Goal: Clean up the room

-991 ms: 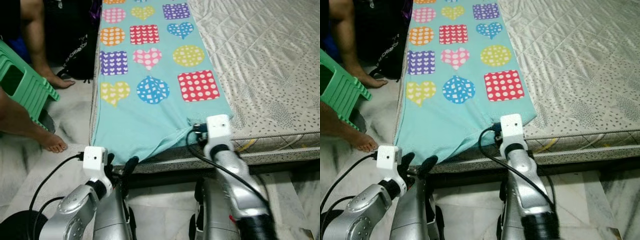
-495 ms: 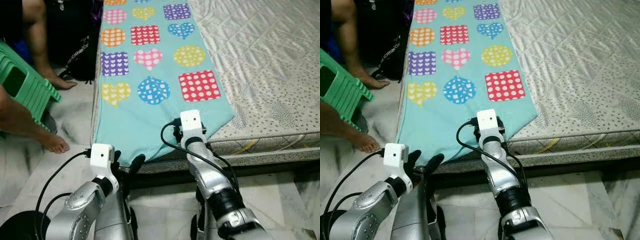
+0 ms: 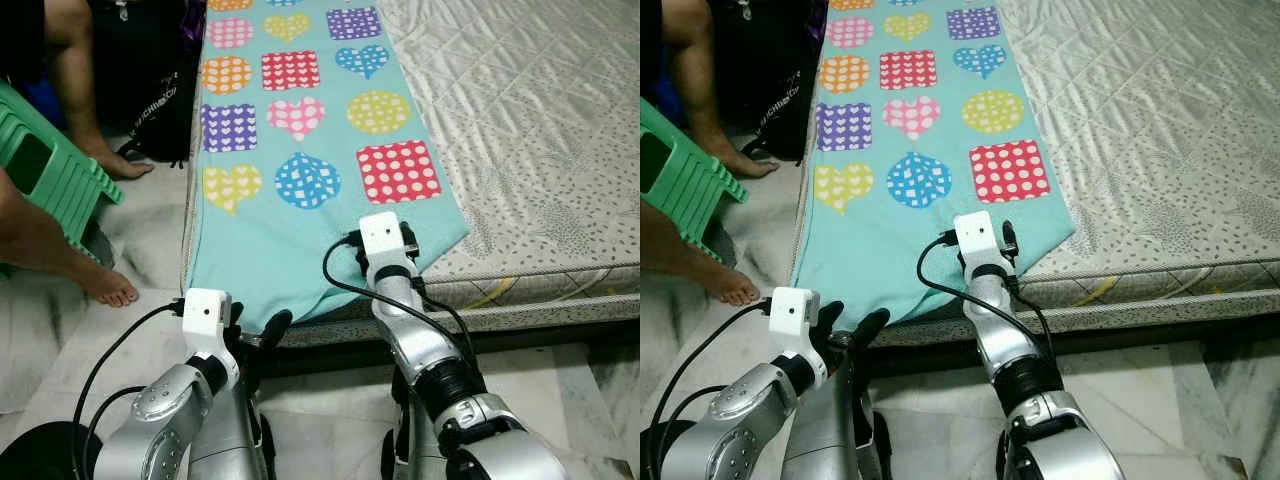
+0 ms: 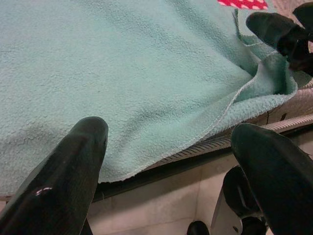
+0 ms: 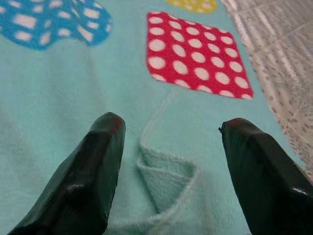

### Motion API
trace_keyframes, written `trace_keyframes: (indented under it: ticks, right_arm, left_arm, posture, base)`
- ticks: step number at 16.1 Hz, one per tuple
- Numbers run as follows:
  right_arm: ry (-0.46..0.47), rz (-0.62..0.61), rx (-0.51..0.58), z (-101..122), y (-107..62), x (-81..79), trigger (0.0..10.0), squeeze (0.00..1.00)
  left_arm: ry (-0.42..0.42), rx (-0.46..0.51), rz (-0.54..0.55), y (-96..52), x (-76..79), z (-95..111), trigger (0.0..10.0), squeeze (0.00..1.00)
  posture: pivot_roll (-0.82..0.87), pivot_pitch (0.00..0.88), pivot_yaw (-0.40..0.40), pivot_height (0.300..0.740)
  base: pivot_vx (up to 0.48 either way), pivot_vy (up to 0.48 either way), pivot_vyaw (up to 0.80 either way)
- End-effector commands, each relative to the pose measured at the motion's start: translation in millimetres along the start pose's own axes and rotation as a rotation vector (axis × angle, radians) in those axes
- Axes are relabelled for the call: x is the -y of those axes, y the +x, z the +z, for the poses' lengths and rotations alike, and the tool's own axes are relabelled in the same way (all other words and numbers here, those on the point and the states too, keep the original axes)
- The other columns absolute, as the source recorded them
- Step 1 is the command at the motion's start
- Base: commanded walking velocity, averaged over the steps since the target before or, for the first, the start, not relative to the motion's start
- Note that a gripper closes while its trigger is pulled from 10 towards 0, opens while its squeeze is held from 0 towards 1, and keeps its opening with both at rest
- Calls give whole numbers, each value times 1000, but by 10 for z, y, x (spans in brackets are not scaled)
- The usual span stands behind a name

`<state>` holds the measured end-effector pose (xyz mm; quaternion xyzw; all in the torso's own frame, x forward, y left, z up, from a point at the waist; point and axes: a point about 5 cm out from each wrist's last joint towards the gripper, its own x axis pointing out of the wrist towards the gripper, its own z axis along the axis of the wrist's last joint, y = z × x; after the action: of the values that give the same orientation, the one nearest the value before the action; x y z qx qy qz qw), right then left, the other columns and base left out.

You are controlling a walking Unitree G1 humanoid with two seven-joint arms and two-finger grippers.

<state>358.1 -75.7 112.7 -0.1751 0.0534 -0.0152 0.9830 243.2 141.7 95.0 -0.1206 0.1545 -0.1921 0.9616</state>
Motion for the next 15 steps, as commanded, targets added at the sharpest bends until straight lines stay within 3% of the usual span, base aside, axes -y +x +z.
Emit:
trace_keyframes:
  ticks: [1, 2, 3, 4, 5, 10, 15]
  right_arm:
    - [-29, 19, -16, -85, -23, -31, 10000, 0]
    - [-39, 17, -43, -186, -29, 28, 10000, 0]
    - [-39, 7, -53, -226, -28, 64, 7922, 0]
    - [-39, 2, -58, -245, -27, 82, 7922, 0]
    - [-23, -13, -80, -308, -28, 147, 0, 0]
    - [46, -19, -114, -433, -93, 345, 0, 0]
    - [117, -43, -132, -519, -267, 508, 0, 0]
  left_arm:
    - [9, -20, 25, -27, -37, -52, 10000, 0]
    - [9, -22, 27, -25, -39, -54, 10000, 0]
    - [9, -22, 26, -23, -38, -55, 10000, 0]
    - [9, -22, 26, -22, -38, -55, 10000, 0]
    - [9, -21, 26, -20, -38, -56, 10000, 0]
    - [12, -17, 35, -28, -74, -37, 10000, 0]
    - [9, -17, 37, -41, -82, -45, 10000, 0]
  posture:
    - [-10, 207, 64, 551]
    - [-12, 206, 63, 551]
    - [-13, 206, 62, 551]
    - [-13, 206, 62, 551]
    - [-14, 204, 63, 551]
    - [-19, 207, 61, 551]
    - [-25, 210, 62, 551]
  base:
    - [0, 0, 0]
    - [0, 0, 0]
    - [0, 0, 0]
    - [0, 0, 0]
    - [0, 0, 0]
    - [0, 0, 0]
    - [0, 0, 0]
